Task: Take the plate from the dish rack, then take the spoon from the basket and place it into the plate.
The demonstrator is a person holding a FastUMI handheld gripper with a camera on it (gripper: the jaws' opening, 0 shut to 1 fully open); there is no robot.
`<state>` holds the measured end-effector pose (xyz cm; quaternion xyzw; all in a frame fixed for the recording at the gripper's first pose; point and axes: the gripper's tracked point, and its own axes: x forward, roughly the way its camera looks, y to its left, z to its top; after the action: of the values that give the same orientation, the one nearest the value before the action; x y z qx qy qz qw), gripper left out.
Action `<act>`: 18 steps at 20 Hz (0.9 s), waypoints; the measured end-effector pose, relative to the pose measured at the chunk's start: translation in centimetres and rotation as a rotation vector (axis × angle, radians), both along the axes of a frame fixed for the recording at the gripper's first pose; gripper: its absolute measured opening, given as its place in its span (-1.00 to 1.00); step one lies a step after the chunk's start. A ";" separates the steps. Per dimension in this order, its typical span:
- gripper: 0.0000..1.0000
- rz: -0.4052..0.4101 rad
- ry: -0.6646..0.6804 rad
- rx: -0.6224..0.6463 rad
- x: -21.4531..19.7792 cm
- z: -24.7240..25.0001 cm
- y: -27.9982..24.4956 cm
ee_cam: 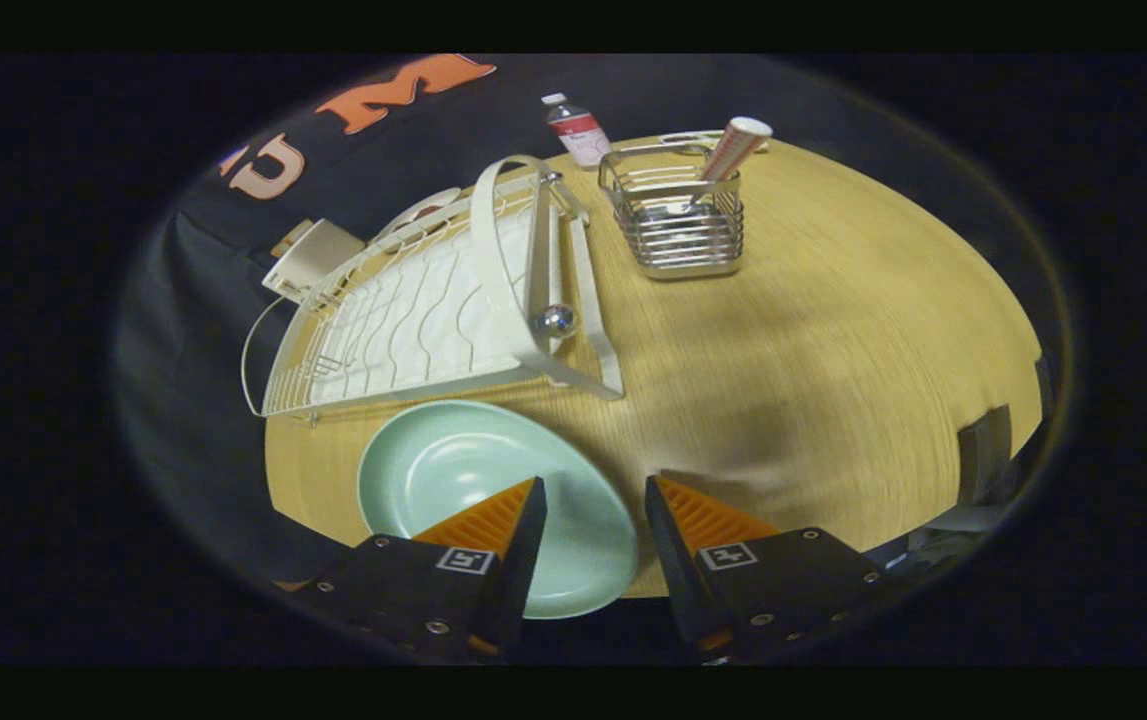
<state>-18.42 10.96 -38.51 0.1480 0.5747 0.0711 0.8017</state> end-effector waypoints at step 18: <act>0.54 0.072 -0.657 -0.267 15.9 6.5 -6.9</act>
<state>-2.50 4.10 -32.03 -0.0092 0.2951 0.0677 0.9530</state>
